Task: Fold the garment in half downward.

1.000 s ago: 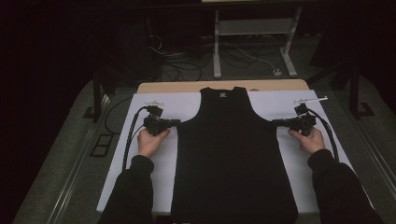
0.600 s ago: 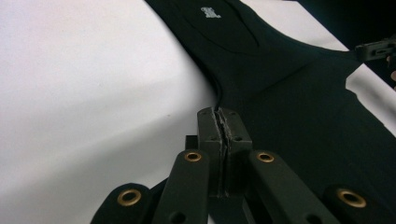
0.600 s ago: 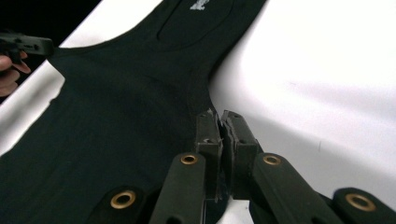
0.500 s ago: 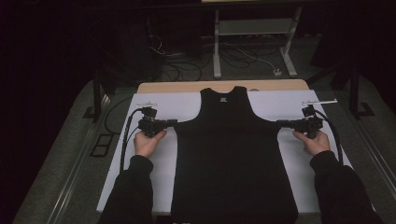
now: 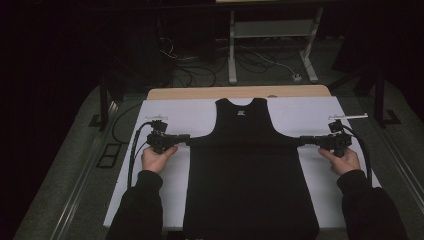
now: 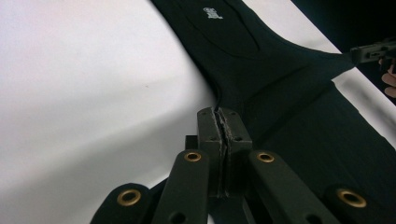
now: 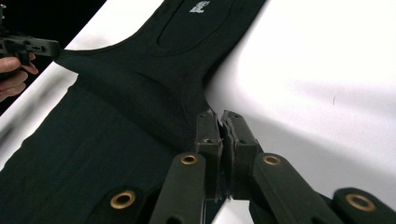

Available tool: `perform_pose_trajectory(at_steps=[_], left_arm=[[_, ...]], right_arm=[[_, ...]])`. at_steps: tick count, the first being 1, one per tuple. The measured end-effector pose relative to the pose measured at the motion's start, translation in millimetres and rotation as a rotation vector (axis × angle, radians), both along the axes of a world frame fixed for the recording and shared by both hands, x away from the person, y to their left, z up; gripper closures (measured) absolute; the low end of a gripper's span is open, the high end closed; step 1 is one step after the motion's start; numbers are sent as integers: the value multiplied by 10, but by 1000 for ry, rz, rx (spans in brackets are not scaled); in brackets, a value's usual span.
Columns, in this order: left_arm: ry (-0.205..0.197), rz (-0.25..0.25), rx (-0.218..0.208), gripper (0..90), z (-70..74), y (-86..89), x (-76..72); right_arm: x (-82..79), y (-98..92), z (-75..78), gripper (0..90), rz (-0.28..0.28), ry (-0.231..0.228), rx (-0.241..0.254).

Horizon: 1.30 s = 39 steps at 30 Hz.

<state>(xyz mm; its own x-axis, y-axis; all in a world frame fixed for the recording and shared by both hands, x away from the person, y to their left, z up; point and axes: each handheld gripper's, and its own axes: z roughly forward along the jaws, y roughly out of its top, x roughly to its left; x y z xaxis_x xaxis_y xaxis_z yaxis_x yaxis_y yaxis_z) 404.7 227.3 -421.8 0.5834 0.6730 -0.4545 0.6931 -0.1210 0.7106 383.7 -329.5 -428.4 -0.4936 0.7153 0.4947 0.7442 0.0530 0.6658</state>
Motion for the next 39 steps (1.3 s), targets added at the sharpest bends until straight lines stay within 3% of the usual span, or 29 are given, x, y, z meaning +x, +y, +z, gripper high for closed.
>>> perform_pose_trajectory(at_steps=[21, 39], left_arm=[[38, -22, -16, 876, -22, 34, -278], [84, -41, -1, 876, -75, 23, -468]], right_arm=[[-240, -10, -25, 844, 20, 36, -9], [-394, -1, -29, 843, 67, 74, -39]])
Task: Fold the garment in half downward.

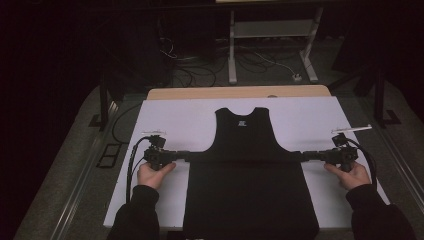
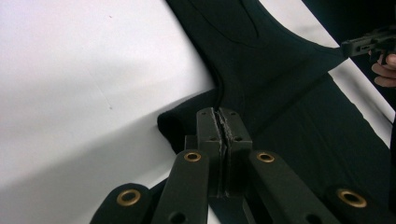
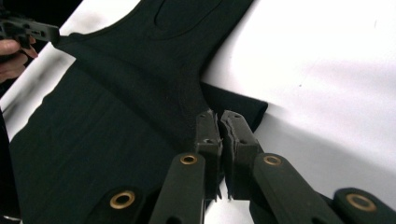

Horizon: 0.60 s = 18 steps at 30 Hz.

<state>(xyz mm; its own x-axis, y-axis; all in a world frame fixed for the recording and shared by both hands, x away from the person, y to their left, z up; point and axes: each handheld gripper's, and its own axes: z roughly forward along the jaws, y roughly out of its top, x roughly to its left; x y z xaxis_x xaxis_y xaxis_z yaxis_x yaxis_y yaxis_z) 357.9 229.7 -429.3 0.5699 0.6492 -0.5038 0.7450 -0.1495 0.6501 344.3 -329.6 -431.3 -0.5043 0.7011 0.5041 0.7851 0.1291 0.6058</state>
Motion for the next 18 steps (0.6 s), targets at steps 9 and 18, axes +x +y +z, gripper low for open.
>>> perform_pose_trajectory(at_steps=[9, 18], left_arm=[[19, -8, 2, 875, -9, 3, -89], [34, -15, 10, 875, -18, 6, -153]], right_arm=[[-114, -11, -13, 842, 5, 21, 6], [-199, -12, -18, 841, 16, 37, 3]])
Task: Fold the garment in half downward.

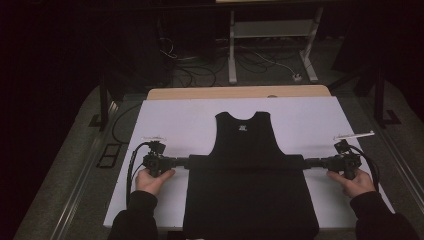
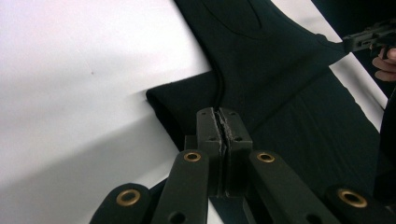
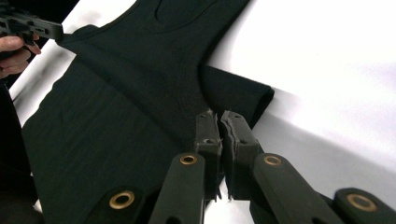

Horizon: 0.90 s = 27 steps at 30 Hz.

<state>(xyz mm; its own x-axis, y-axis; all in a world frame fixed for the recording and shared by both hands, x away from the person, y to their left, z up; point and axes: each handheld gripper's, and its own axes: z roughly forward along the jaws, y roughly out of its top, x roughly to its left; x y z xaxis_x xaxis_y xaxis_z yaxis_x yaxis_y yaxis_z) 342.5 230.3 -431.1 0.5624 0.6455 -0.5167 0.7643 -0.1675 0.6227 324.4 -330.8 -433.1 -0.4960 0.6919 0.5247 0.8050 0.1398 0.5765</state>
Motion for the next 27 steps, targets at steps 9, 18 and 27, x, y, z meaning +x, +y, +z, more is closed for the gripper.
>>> perform_pose_trajectory(at_steps=[9, 18, 27], left_arm=[[22, -13, 11, 874, -8, -7, -44], [43, -14, 18, 873, -45, 4, -48], [51, -21, 20, 871, -60, 11, -57]], right_arm=[[-45, -9, -4, 841, 3, 8, 3], [-75, -3, -33, 840, 20, 28, 1], [-95, 19, -53, 838, 32, 46, -12]])
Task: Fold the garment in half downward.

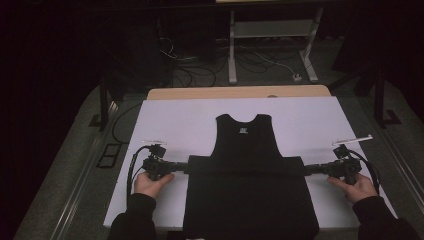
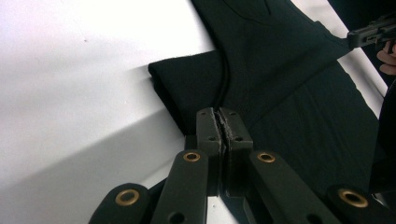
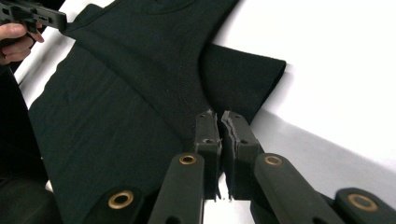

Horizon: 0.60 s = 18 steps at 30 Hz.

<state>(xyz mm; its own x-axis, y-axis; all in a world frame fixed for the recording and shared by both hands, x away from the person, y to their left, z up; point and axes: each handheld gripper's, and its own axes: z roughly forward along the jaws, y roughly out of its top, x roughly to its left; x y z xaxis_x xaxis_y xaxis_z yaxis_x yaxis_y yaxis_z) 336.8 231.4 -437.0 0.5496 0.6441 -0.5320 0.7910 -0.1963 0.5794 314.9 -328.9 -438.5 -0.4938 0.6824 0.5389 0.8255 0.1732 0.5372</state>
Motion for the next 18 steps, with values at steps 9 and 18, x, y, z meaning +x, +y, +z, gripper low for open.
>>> perform_pose_trajectory(at_steps=[9, 18], left_arm=[[8, -7, -1, 870, -9, 5, -15], [16, -11, 6, 870, -28, 0, -24]], right_arm=[[-24, 6, -19, 836, 6, 14, -9], [-41, 8, -23, 836, 10, 14, -8]])
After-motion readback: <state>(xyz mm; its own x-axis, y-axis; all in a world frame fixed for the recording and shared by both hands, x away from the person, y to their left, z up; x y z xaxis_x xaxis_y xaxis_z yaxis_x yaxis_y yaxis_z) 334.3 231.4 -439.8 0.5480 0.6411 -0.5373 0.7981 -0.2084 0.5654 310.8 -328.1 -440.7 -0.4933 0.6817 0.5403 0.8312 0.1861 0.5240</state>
